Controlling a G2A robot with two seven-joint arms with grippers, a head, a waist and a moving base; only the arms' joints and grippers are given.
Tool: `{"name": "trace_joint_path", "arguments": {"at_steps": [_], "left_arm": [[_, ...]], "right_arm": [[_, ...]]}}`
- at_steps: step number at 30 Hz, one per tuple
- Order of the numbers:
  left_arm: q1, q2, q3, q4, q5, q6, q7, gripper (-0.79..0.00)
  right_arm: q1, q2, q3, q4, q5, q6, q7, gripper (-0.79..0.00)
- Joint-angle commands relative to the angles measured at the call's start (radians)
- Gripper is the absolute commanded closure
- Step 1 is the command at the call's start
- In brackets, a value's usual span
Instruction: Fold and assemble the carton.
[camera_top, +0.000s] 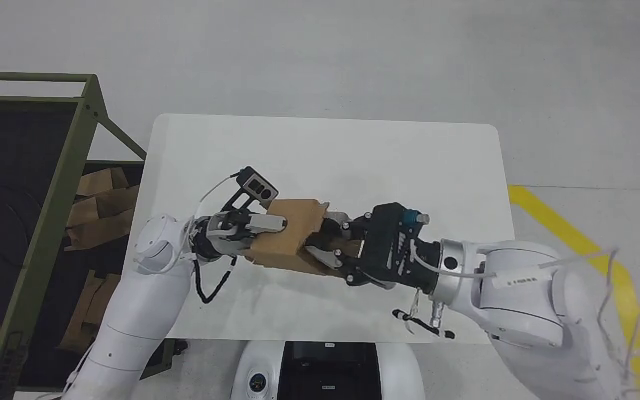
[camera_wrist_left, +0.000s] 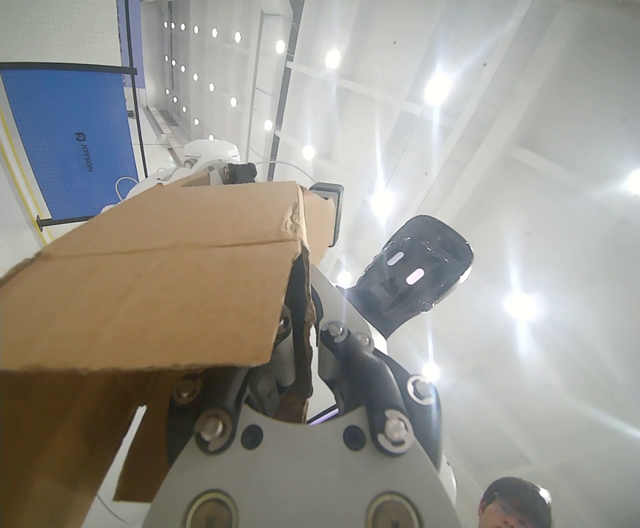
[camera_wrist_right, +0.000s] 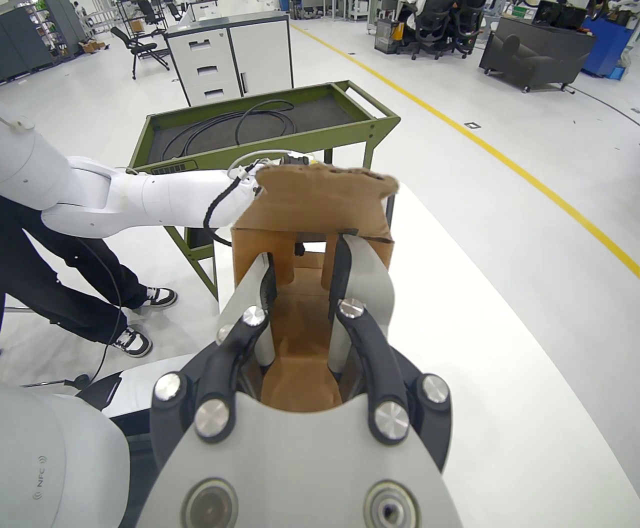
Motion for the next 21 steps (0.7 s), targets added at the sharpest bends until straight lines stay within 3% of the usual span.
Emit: {"name": "trace_joint_path", "arguments": {"at_steps": [1,7,12,13,15,17,19,21], "left_arm": [[0.003,0.0,-0.005,-0.003,-0.003,-0.002,0.0,0.0],[0.008,0.0,-0.012,-0.009,-0.009,-0.006,0.0,0.0],[0.013,0.0,-0.026,-0.019,-0.007,-0.043,0.009,0.0],[0.016,-0.001,-0.028,-0.022,-0.002,-0.051,0.01,0.0],[0.022,-0.001,-0.033,-0.028,-0.001,-0.066,0.013,0.0],[0.027,-0.001,-0.038,-0.033,-0.001,-0.078,0.016,0.0],[0.031,-0.002,-0.041,-0.037,-0.007,-0.091,0.018,0.0],[0.034,-0.003,-0.045,-0.038,-0.011,-0.105,0.02,0.0]], "right_arm": [[-0.011,0.003,0.021,0.0,0.005,-0.007,-0.01,-0.228],[-0.05,0.011,0.079,0.0,0.02,-0.029,-0.051,-0.243],[-0.092,0.016,0.142,0.0,0.035,-0.036,-0.114,-0.32],[-0.102,0.017,0.157,0.0,0.042,-0.038,-0.128,-0.354],[-0.126,0.02,0.189,0.0,0.062,-0.049,-0.162,-0.529],[-0.155,0.022,0.225,0.0,0.077,-0.056,-0.19,-0.61],[-0.186,0.025,0.258,0.0,0.099,-0.065,-0.212,-0.785],[-0.221,0.027,0.282,0.0,0.135,-0.075,-0.22,-0.785]]}}
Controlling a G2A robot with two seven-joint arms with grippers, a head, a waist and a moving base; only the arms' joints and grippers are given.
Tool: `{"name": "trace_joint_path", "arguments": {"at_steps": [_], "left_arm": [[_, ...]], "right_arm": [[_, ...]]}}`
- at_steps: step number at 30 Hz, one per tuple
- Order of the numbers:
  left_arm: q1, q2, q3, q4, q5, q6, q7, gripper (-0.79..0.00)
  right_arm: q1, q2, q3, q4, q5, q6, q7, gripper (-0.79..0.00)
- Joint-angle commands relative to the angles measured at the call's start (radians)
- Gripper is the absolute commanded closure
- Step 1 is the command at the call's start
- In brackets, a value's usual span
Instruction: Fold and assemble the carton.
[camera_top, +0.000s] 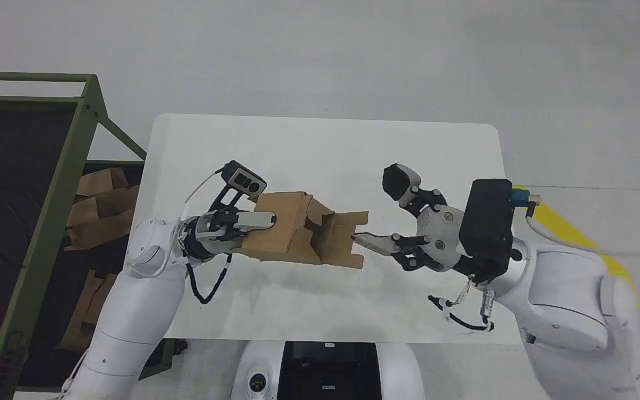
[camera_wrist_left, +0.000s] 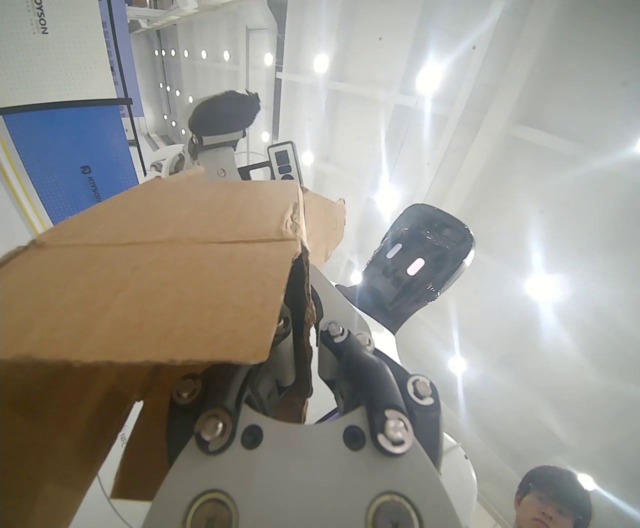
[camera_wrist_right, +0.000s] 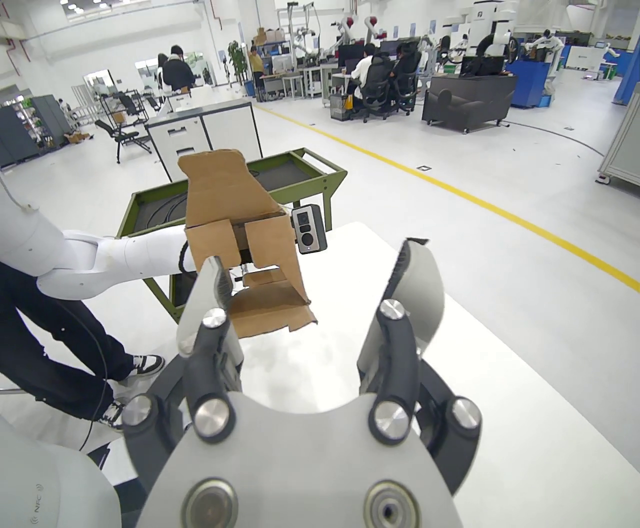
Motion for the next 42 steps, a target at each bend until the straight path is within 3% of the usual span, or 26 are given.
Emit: {"name": "trace_joint_path", "arguments": {"at_steps": [1,5,8,21,29,42], "left_arm": [[0.002,-0.001,-0.005,-0.002,0.003,-0.018,0.004,0.0],[0.006,-0.002,-0.006,-0.008,0.009,-0.031,0.01,0.0],[0.008,-0.003,-0.005,-0.009,0.008,-0.028,0.012,0.0],[-0.002,-0.009,0.019,0.01,-0.025,0.006,0.038,0.0],[-0.008,-0.013,0.032,0.016,-0.022,0.017,0.044,0.0],[-0.027,-0.016,0.048,0.032,0.002,0.03,0.043,0.0]], "right_arm": [[-0.036,0.003,0.022,0.0,0.055,-0.01,-0.002,-0.785],[-0.102,0.008,0.049,0.0,0.209,-0.02,0.018,-0.785],[-0.121,0.015,0.053,0.031,0.366,-0.017,0.1,-0.785],[-0.117,0.016,0.02,0.033,0.398,-0.017,0.125,-0.785],[-0.032,0.016,-0.081,0.069,0.486,-0.029,0.205,-0.785],[0.081,0.008,-0.186,0.096,0.528,-0.033,0.213,-0.785]]}}
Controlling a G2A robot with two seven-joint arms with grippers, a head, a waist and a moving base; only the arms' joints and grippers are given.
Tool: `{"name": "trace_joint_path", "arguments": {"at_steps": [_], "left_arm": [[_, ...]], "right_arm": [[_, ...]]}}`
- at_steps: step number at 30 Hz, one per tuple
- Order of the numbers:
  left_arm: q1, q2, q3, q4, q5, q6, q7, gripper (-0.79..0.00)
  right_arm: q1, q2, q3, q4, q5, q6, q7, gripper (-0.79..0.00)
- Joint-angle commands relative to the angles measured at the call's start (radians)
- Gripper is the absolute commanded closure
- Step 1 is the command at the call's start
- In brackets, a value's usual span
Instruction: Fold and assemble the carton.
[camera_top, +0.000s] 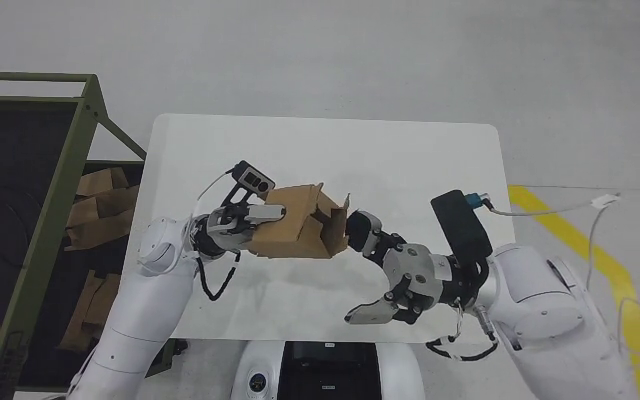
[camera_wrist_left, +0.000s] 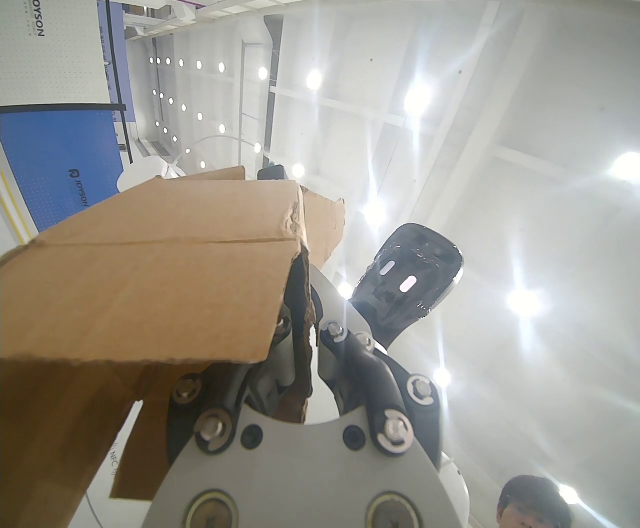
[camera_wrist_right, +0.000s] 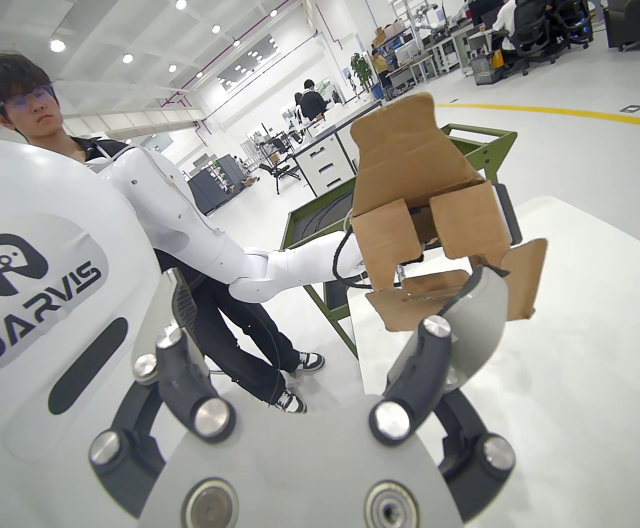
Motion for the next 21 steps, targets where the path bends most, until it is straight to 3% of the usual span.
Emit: {"name": "trace_joint_path", "arguments": {"at_steps": [1,11,21], "left_arm": [[-0.002,0.0,0.001,0.002,0.007,0.0,-0.002,0.0],[-0.003,0.0,-0.005,0.008,0.031,-0.013,-0.014,0.0],[0.012,-0.001,-0.021,-0.019,0.084,-0.091,0.012,0.0]], "right_arm": [[0.019,-0.002,-0.017,0.005,-0.003,0.008,0.002,-0.785],[0.098,-0.012,-0.092,0.035,-0.009,0.046,-0.006,-0.785],[0.093,-0.012,-0.087,0.059,0.012,0.113,-0.023,-0.785]]}}
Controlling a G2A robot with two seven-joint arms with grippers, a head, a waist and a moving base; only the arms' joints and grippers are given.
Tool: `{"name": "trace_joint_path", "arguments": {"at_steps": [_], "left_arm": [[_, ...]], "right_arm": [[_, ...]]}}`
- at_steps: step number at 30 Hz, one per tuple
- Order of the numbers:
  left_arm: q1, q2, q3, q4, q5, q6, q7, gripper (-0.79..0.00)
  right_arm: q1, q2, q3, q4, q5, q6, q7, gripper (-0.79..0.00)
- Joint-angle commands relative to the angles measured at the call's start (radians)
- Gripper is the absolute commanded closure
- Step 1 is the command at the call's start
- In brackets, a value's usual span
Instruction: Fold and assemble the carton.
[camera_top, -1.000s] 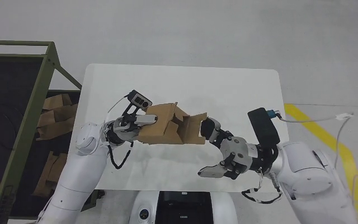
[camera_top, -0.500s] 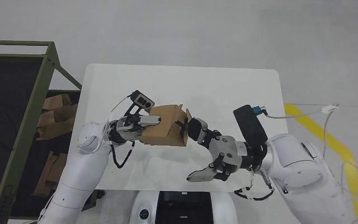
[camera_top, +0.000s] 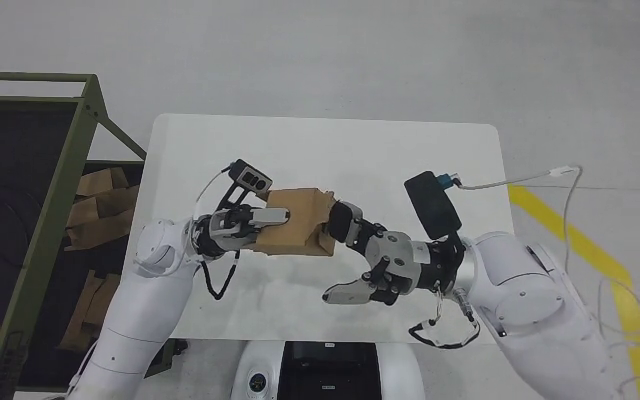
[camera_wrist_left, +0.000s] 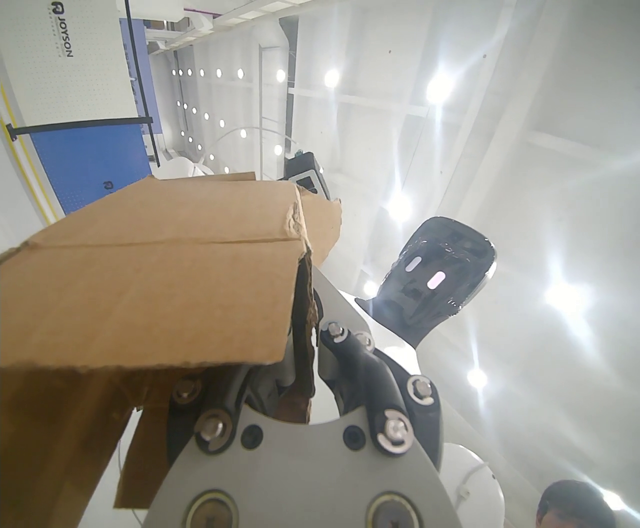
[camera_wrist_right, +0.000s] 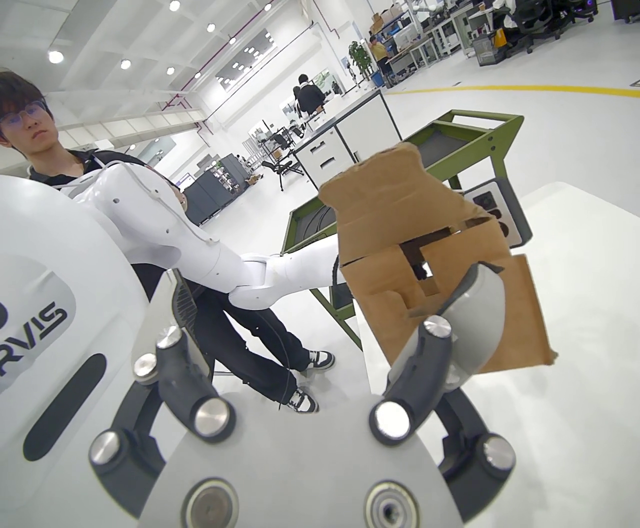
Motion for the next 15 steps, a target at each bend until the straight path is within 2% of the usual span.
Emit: {"name": "trace_joint_path", "arguments": {"at_steps": [1,15], "left_arm": [[0.004,0.0,-0.005,-0.008,0.003,-0.017,0.006,0.0],[0.037,0.0,-0.026,-0.051,0.097,-0.107,0.047,0.0]], "right_arm": [[-0.006,0.001,0.006,0.003,0.0,0.015,0.003,-0.785],[-0.022,0.003,-0.002,0.001,0.019,0.049,0.017,-0.785]]}}
